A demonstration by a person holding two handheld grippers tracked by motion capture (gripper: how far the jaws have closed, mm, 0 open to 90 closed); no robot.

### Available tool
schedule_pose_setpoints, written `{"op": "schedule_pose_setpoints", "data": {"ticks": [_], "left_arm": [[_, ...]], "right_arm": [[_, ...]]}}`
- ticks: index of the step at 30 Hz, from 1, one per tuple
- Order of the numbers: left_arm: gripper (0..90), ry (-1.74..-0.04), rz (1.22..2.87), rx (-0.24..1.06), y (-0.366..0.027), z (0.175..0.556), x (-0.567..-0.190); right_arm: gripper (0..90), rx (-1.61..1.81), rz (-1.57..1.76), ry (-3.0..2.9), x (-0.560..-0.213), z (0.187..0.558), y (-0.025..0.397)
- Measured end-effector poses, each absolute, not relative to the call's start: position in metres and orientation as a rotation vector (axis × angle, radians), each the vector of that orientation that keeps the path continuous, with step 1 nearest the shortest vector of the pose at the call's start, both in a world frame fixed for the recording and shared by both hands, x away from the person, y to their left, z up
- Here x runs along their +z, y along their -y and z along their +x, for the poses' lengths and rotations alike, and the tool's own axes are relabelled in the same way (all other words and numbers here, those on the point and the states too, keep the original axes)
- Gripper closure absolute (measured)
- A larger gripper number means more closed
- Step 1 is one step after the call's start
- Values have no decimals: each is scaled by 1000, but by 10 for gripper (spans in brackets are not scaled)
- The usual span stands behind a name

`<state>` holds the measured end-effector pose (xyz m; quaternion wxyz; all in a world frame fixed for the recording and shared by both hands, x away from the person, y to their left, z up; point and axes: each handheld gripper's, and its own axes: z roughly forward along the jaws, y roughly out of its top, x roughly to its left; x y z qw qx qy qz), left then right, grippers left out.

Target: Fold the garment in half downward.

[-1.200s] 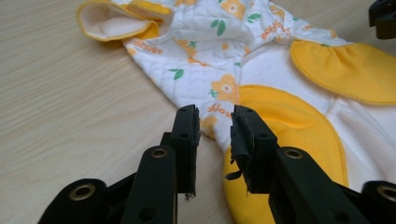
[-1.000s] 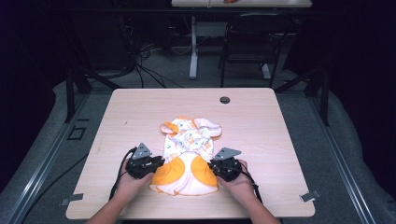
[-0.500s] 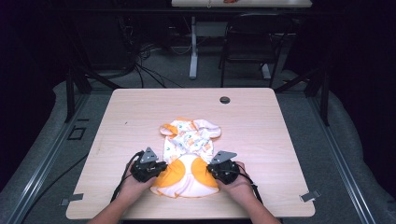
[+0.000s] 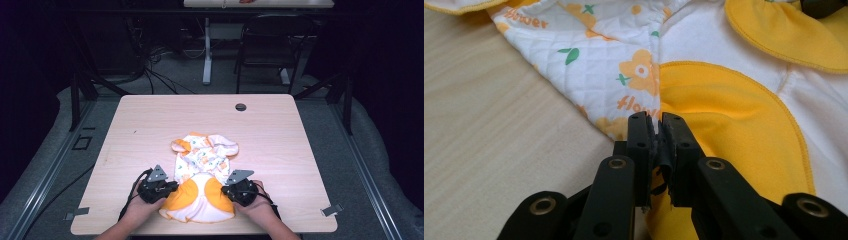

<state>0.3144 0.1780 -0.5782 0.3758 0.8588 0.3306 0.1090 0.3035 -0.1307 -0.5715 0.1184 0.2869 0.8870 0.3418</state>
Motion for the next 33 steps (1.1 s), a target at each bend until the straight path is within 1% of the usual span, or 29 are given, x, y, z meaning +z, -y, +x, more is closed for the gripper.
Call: {"op": "schedule_pose_setpoints", "data": {"ticks": [4,7,10,12,14,15,18,20,25,33], "left_arm": [[825,-832,2191,244,-180,312,-571],[825,-821,2162,272,-182,320,-556],[857,-821,2145,289,-180,339,-544],[880,-838,2137,294,-175,353,-542],[892,-865,2120,265,-168,373,-546],[896,-865,2120,265,-168,373,-546],[897,-887,2143,258,-161,392,-556],[897,-899,2136,223,-159,398,-563],[898,-909,2194,210,-155,400,-574],[899,-872,2237,179,-158,383,-575]], "right_arm": [[854,998,858,-2642,-568,302,131],[848,1055,854,-2618,-555,307,130],[869,1060,839,-2576,-544,319,128],[891,1029,827,-2558,-540,330,124],[897,993,834,-2545,-541,346,121],[897,993,834,-2545,-541,346,121],[899,968,900,-2542,-550,374,116],[899,956,927,-2545,-554,382,114],[899,929,941,-2590,-566,389,114],[900,929,890,-2649,-569,378,117]]}}
